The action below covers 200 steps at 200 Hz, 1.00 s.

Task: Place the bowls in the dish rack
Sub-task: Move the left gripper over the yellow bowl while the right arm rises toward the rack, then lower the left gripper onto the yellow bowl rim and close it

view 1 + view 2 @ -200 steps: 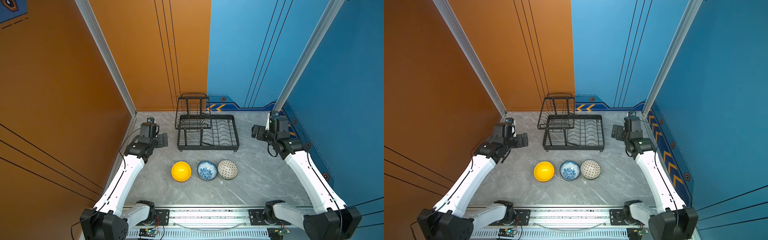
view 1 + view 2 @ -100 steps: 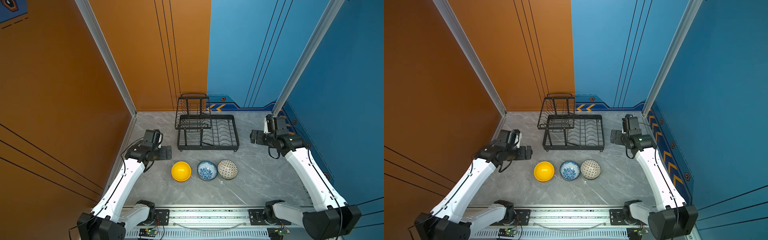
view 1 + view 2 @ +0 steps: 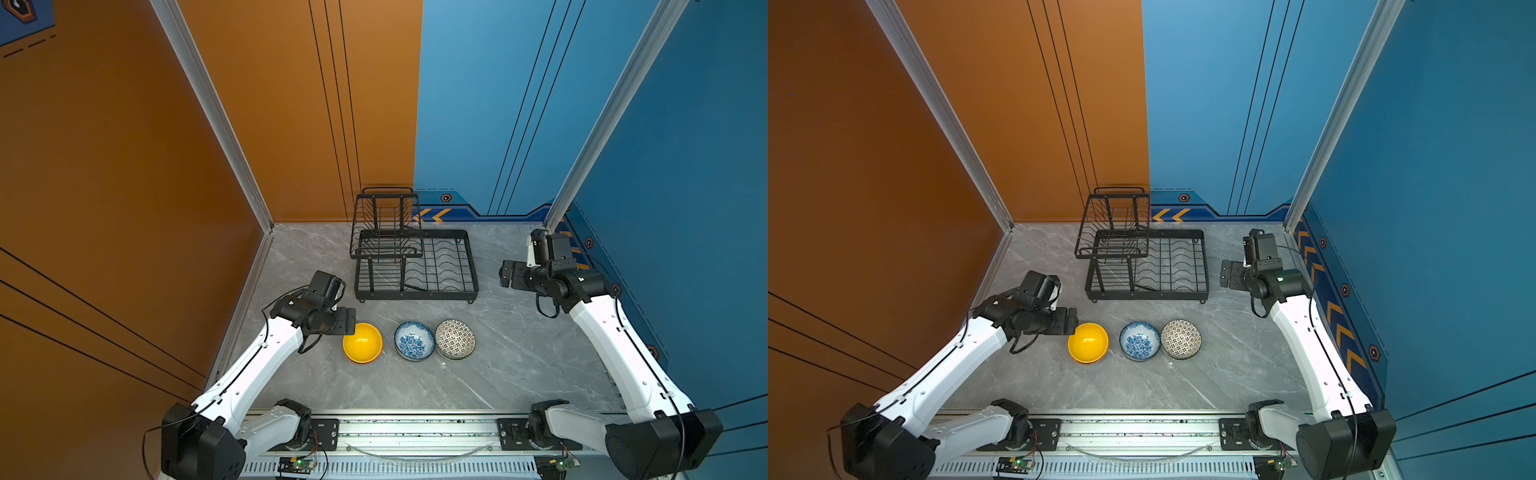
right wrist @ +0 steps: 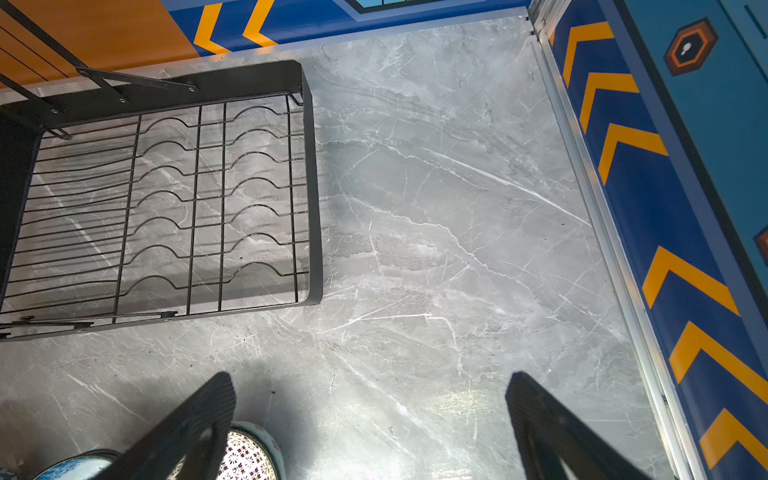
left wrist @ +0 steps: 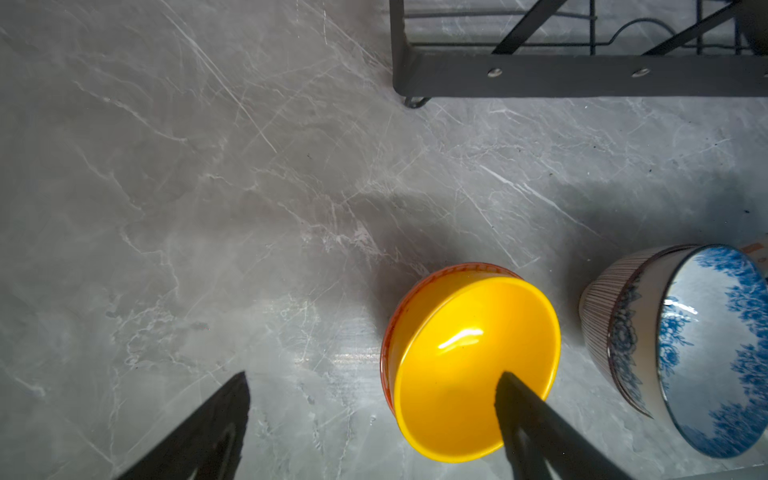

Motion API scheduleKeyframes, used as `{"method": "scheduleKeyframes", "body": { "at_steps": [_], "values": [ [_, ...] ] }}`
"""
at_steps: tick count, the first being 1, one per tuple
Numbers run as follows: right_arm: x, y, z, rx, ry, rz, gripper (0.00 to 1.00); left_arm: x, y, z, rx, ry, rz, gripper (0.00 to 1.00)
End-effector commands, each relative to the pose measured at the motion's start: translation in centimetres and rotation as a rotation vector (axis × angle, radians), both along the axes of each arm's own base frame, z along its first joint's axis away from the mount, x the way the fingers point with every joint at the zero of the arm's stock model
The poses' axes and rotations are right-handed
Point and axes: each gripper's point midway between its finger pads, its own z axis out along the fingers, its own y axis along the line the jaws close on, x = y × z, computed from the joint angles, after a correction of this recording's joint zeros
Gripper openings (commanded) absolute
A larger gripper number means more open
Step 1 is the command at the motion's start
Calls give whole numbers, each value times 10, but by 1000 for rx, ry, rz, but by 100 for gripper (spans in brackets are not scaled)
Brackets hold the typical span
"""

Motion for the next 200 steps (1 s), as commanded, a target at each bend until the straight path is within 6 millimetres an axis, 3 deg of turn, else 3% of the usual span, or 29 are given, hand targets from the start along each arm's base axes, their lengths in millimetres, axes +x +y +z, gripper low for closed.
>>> {"method": "scheduleKeyframes", "body": {
  "at_steps": [1,37,54,97,200],
  "values": [
    [-3,1,-8,-7,32,-1,100,-5,-7,-11,-6,30,-10,88],
    [-3,6,-7,0,31,33,100,-8,-9,-20,-15,39,-17,71],
    [-3,18,-6,28,30,102,100,-9,-12,-24,-27,48,-21,63],
    [-3,45,-3,69,29,227,100,-10,-18,-32,-42,66,-33,53],
    [3,49,-10,28,52,236,100,-12,-20,-50,-21,105,-45,36]
  ]
}}
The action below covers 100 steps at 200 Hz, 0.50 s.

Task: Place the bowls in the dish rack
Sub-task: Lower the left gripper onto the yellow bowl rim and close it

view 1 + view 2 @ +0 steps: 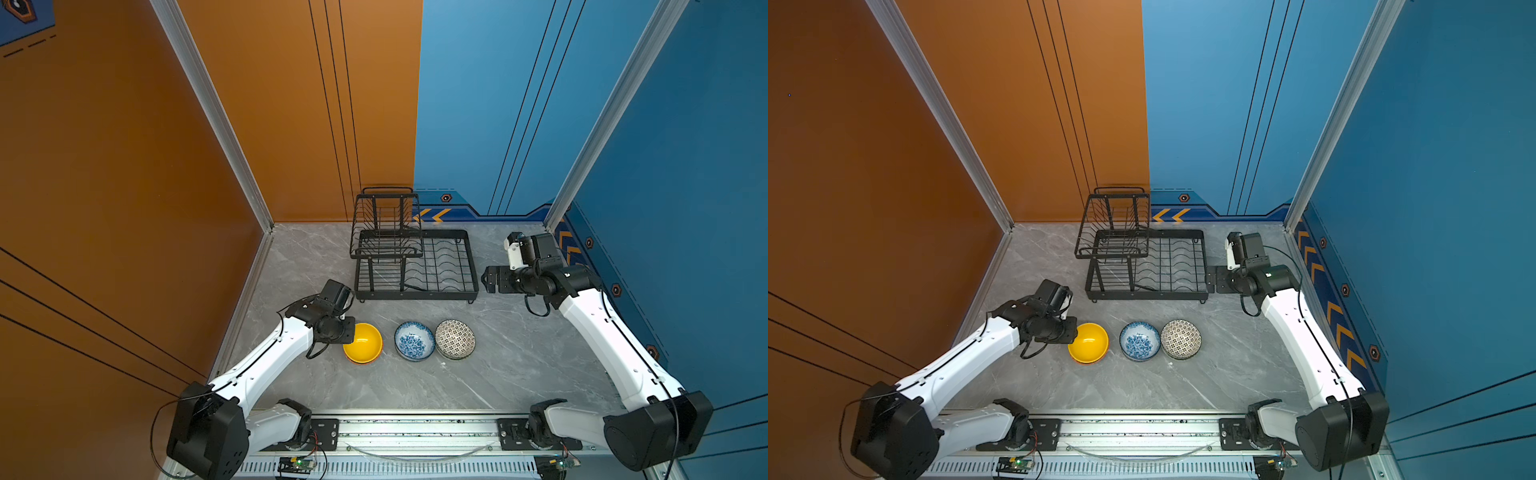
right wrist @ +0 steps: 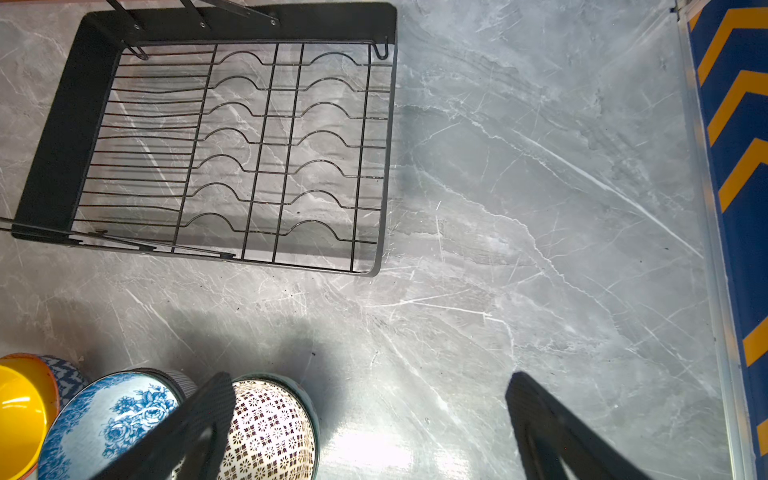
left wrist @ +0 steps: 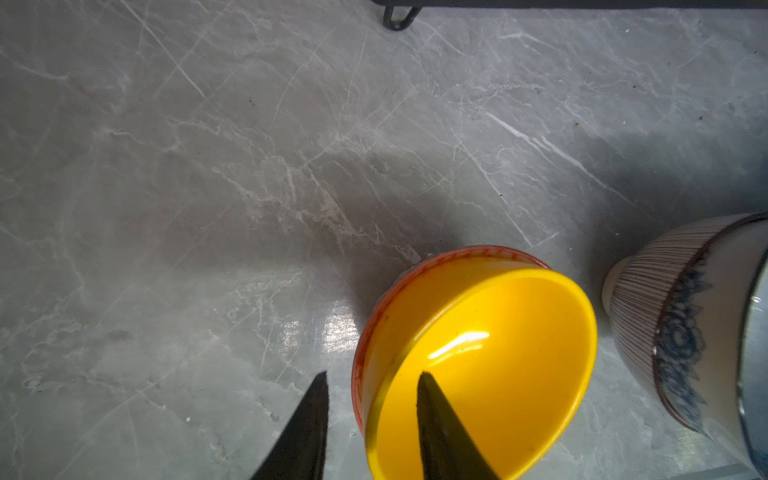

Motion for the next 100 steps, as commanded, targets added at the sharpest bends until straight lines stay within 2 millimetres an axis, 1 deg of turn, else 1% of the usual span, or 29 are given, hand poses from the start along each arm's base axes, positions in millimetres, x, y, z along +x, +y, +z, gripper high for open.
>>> {"method": "scheduleKeyframes", "body": {
  "at_steps": [1,25,51,100],
  "values": [
    [4,3,8,-13,-19,23,100,-4,-4,-9,6,23,-21,36],
    [5,3,6,-17,-14,21,100,-2,-7,-11,8,23,-25,30],
    [6,2,7,-24,-16,22,100,-1,-8,-11,12,23,-34,20],
    [8,1,9,-33,-22,21,100,2,-1,1,68,-3,-48,12]
  ]
}}
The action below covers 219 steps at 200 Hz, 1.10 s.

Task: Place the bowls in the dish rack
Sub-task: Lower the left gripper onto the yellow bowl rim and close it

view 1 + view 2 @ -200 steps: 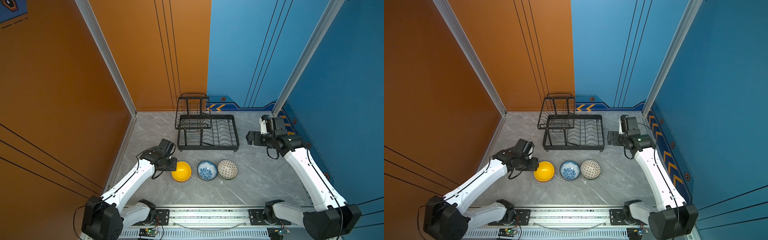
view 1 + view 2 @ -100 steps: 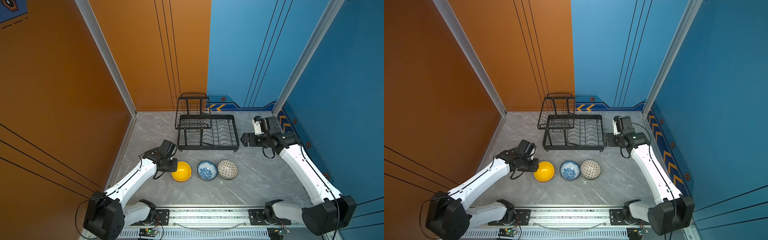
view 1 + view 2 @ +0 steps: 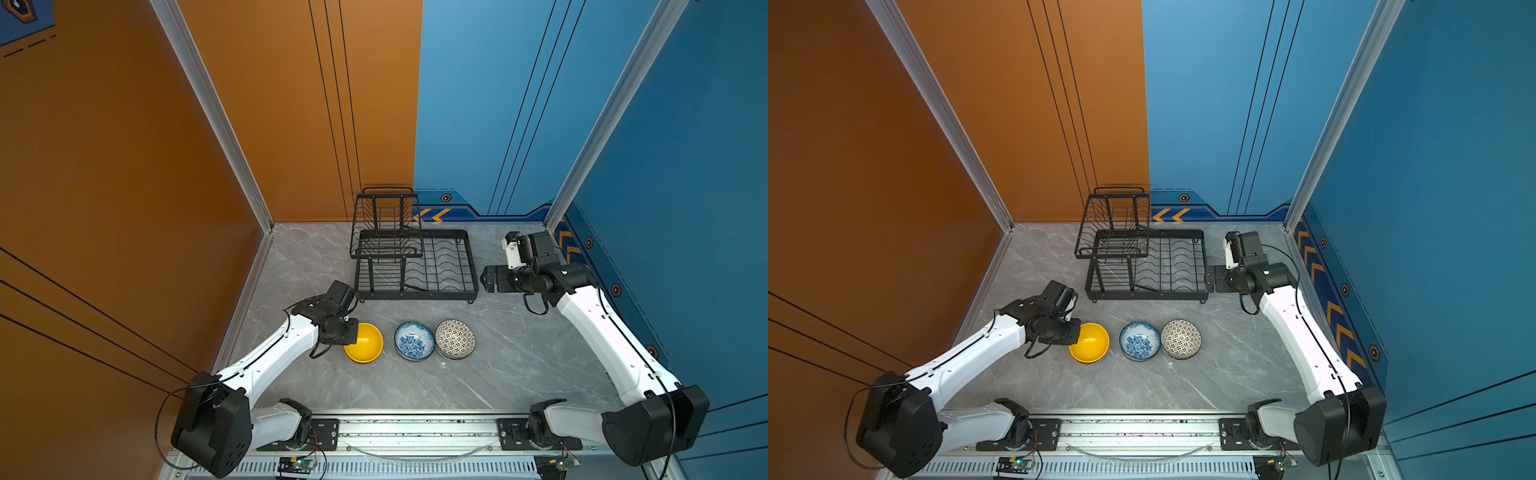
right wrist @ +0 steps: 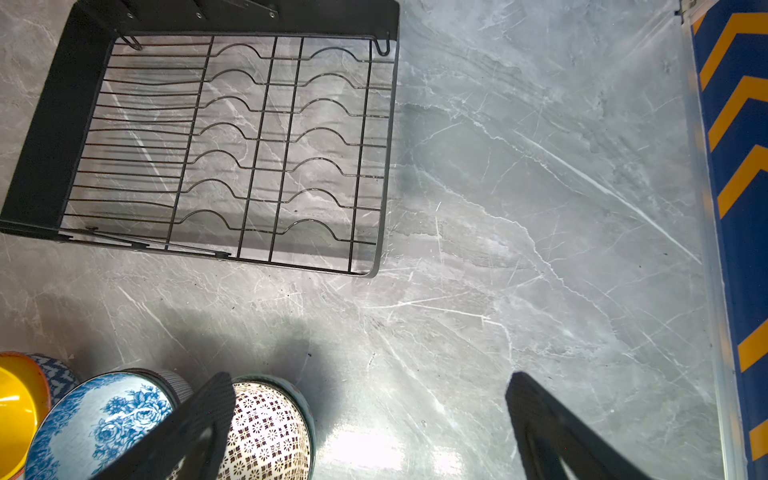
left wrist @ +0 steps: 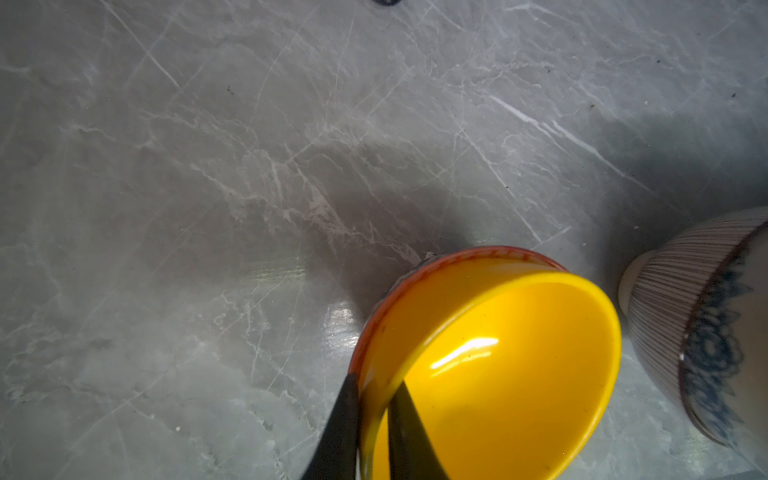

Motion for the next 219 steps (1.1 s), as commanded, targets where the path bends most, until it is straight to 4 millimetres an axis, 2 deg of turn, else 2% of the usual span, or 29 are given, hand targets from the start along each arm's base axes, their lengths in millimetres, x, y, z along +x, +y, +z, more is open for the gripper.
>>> {"method": "scheduleKeyframes", "body": {
  "at_steps": [1,47,118,177,207,219],
  "values": [
    [4,0,10,-17,-25,6,100,3,3,10,39,-21,-21,12],
    [2,-2,10,-24,-27,5,100,1,9,15,78,-22,-24,1],
    [1,-2,8,-28,-22,4,100,2,10,23,211,-23,-79,1],
    [-2,-5,8,-38,-22,1,100,3,0,15,277,0,-136,7],
    [-3,-6,9,-42,-22,0,100,2,-3,12,279,9,-150,13],
    [-3,-6,8,-43,-21,1,100,0,-3,12,274,13,-151,19]
  ]
}}
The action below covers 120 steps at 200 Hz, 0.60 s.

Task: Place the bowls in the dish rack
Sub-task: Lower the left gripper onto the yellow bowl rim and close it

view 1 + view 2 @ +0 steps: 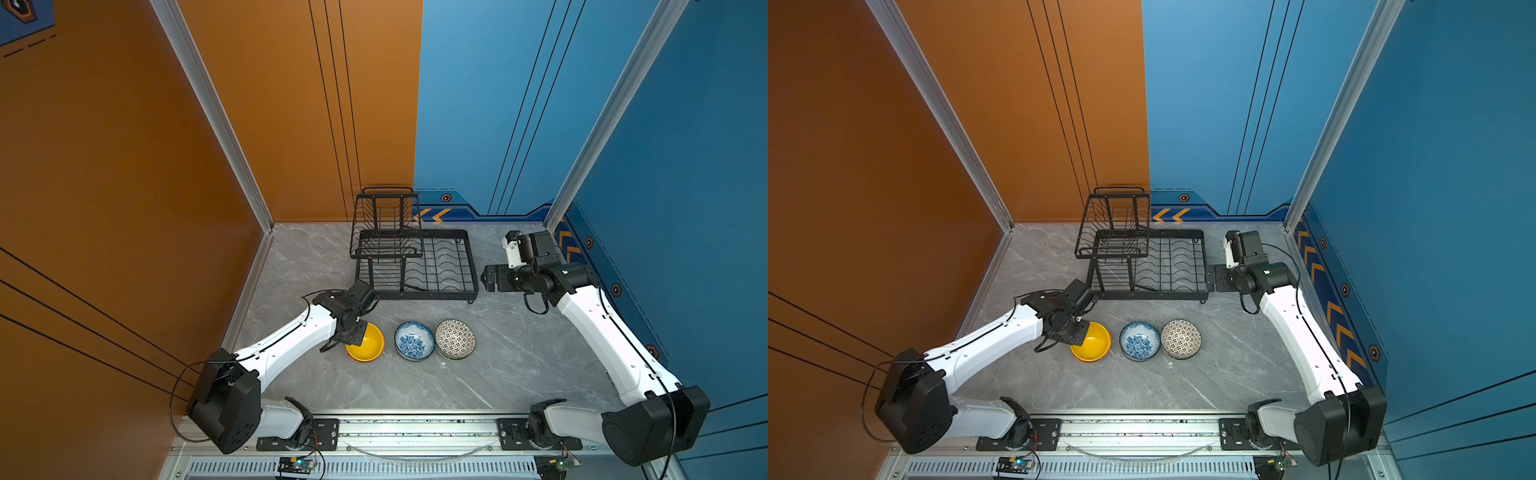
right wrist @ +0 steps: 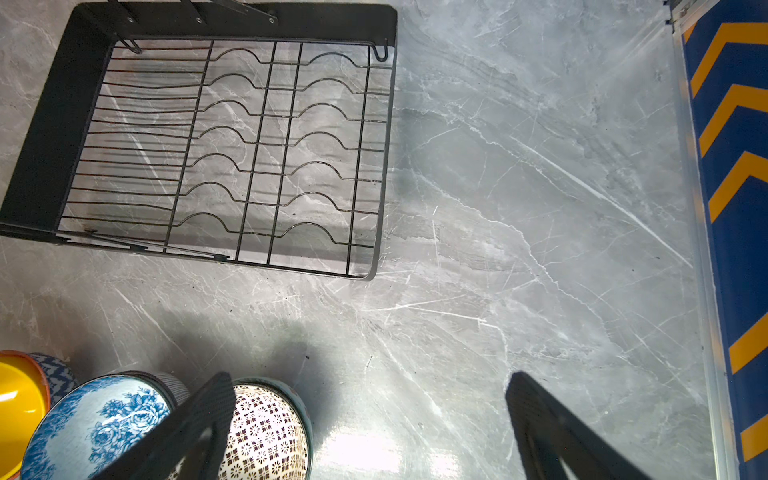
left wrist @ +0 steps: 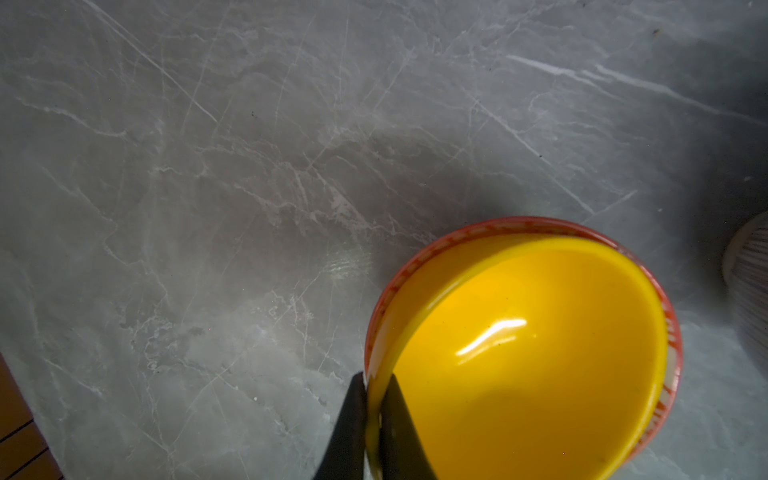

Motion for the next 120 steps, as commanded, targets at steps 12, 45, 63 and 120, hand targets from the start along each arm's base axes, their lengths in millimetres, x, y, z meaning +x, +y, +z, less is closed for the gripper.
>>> {"method": "scheduleKeyframes", "body": {
  "at_steps": [12,45,63,120],
  "values": [
    [-4,-5,8,-37,-18,1,100,-2,-1,4,10,8,-23,29],
    [-4,-4,6,-38,-15,5,100,-8,-4,2,-20,29,-27,38],
    [-4,-5,6,-38,-15,5,100,-10,-5,-1,-29,41,-31,38],
    [-6,-6,9,-39,-24,5,100,-14,-4,-10,-22,65,-28,25]
  ]
}}
